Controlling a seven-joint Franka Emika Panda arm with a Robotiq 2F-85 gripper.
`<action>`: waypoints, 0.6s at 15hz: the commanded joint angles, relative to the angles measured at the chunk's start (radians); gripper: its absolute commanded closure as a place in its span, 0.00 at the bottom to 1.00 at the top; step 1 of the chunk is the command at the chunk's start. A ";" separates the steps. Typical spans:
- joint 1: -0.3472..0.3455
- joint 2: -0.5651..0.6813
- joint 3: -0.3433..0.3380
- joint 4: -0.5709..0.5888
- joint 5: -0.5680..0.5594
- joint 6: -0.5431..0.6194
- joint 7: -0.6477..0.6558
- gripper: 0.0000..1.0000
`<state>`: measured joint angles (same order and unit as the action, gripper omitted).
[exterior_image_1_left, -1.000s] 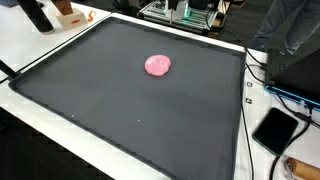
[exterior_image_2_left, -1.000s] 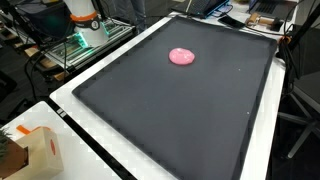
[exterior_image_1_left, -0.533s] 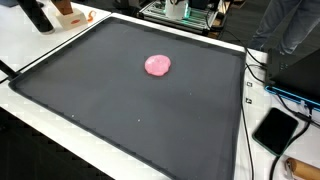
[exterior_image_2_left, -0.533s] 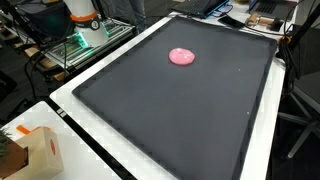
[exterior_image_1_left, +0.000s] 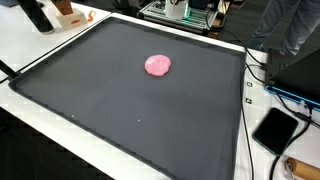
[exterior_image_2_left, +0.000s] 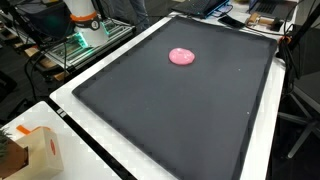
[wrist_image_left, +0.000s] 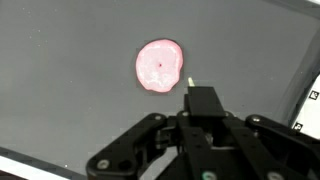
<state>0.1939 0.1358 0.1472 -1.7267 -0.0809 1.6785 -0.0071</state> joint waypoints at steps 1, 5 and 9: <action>-0.005 0.001 0.006 0.004 -0.001 -0.003 0.001 0.87; -0.017 -0.002 0.001 -0.030 0.036 0.033 -0.012 0.97; -0.024 -0.041 0.004 -0.121 0.047 0.161 -0.039 0.97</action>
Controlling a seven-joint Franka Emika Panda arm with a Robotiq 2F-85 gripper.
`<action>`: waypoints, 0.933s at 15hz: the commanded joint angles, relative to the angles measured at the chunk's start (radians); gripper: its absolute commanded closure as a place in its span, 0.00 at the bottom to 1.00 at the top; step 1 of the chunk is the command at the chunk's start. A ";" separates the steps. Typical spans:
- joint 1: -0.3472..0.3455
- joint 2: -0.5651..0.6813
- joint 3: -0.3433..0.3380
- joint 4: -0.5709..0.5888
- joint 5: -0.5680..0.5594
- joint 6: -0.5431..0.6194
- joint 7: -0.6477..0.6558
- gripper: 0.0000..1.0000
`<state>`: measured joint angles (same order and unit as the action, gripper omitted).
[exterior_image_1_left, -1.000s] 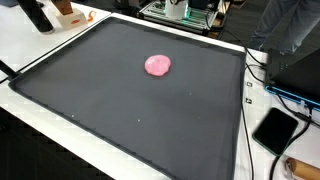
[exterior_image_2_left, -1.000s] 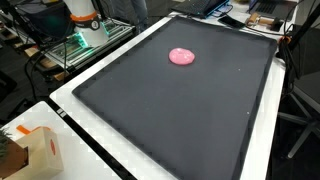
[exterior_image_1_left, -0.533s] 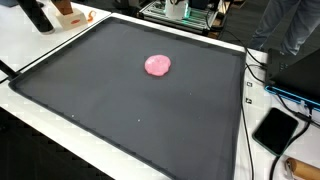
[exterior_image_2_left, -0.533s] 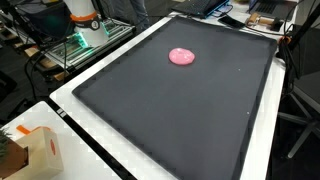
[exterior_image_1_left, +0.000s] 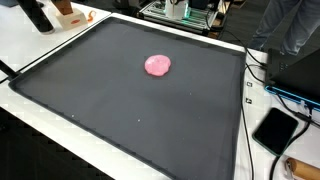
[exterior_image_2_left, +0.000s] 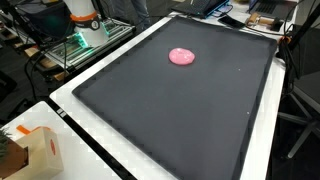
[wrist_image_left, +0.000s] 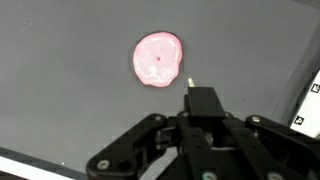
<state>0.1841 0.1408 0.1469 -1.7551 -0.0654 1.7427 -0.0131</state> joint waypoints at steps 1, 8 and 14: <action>-0.015 -0.053 0.005 -0.115 0.036 0.128 -0.046 0.97; -0.032 -0.054 -0.007 -0.278 0.022 0.322 -0.029 0.97; -0.054 -0.030 -0.028 -0.377 -0.008 0.480 -0.032 0.97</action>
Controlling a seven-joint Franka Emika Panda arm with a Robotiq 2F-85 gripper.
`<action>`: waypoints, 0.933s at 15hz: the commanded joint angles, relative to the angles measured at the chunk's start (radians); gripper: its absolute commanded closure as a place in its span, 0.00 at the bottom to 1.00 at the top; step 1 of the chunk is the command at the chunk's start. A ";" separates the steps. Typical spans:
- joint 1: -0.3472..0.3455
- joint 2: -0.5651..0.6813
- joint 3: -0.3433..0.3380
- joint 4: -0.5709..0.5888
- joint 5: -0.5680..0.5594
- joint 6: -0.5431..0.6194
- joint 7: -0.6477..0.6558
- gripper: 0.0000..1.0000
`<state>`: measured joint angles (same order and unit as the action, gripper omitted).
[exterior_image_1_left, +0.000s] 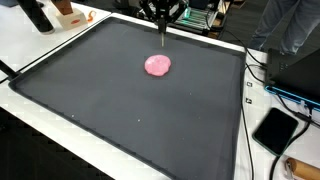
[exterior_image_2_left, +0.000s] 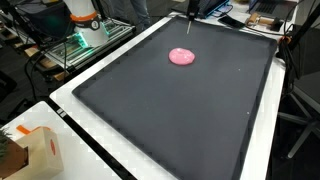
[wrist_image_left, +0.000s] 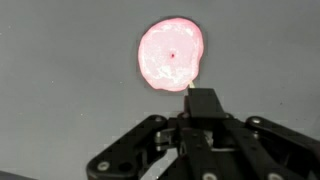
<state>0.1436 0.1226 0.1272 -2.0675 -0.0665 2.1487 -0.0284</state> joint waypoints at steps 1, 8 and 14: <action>-0.017 -0.008 -0.011 -0.080 -0.007 0.107 -0.023 0.97; -0.039 0.039 -0.026 -0.136 -0.007 0.285 -0.059 0.97; -0.048 0.106 -0.024 -0.132 0.004 0.336 -0.095 0.97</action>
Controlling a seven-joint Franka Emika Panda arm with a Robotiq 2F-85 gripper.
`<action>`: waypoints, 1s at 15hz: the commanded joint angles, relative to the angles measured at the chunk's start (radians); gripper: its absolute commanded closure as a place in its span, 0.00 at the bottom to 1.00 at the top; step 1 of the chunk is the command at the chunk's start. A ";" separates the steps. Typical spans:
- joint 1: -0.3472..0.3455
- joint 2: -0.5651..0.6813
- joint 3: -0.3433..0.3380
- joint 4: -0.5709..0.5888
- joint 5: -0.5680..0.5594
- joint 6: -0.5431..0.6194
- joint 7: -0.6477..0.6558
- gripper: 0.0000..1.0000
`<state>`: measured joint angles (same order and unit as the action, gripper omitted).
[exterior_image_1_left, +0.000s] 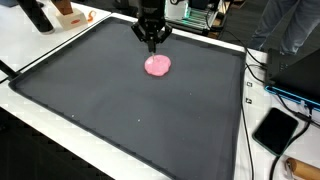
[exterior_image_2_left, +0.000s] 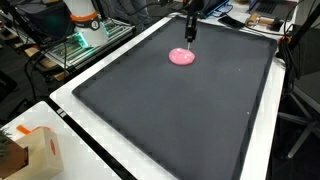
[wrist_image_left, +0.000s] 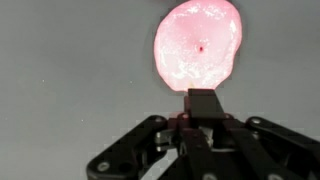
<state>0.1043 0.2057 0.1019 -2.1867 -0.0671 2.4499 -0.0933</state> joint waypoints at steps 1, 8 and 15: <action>-0.010 0.032 0.002 -0.012 0.007 0.036 -0.037 0.97; -0.016 0.076 0.006 -0.007 0.015 0.043 -0.060 0.97; -0.017 0.093 0.009 -0.006 0.020 0.049 -0.072 0.97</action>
<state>0.1003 0.2846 0.1023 -2.1853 -0.0636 2.4815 -0.1406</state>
